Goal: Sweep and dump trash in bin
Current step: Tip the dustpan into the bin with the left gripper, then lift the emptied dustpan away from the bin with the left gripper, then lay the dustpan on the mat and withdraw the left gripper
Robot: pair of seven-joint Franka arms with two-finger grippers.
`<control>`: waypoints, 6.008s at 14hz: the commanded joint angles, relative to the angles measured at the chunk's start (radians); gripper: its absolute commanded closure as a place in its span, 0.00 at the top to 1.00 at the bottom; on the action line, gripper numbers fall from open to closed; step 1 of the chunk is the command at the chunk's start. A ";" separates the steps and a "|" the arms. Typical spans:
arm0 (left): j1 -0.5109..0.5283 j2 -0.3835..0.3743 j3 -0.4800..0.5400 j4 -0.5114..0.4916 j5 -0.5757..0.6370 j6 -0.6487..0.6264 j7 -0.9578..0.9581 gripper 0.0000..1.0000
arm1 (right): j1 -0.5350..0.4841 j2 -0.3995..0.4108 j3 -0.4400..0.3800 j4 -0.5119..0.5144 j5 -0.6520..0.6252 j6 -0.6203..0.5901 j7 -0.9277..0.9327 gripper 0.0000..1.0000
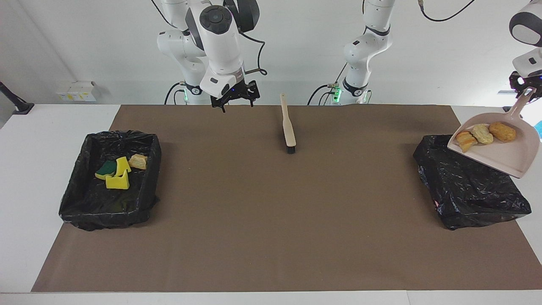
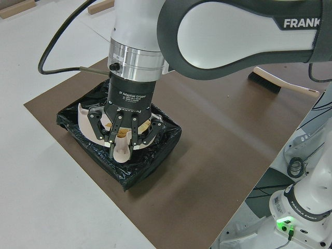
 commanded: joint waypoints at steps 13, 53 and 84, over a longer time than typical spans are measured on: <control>-0.227 0.088 -0.020 0.126 0.472 0.101 0.115 0.00 | -0.002 -0.024 -0.399 0.006 -0.107 0.022 -0.325 1.00; -1.205 0.214 -0.037 -0.191 -0.581 0.353 -1.840 0.00 | 0.031 -0.029 -0.509 0.155 -0.100 -0.063 -0.273 1.00; -0.559 -0.033 -0.018 0.054 -0.561 -0.287 -1.284 1.00 | 0.035 -0.030 -0.509 0.155 -0.094 -0.063 -0.273 1.00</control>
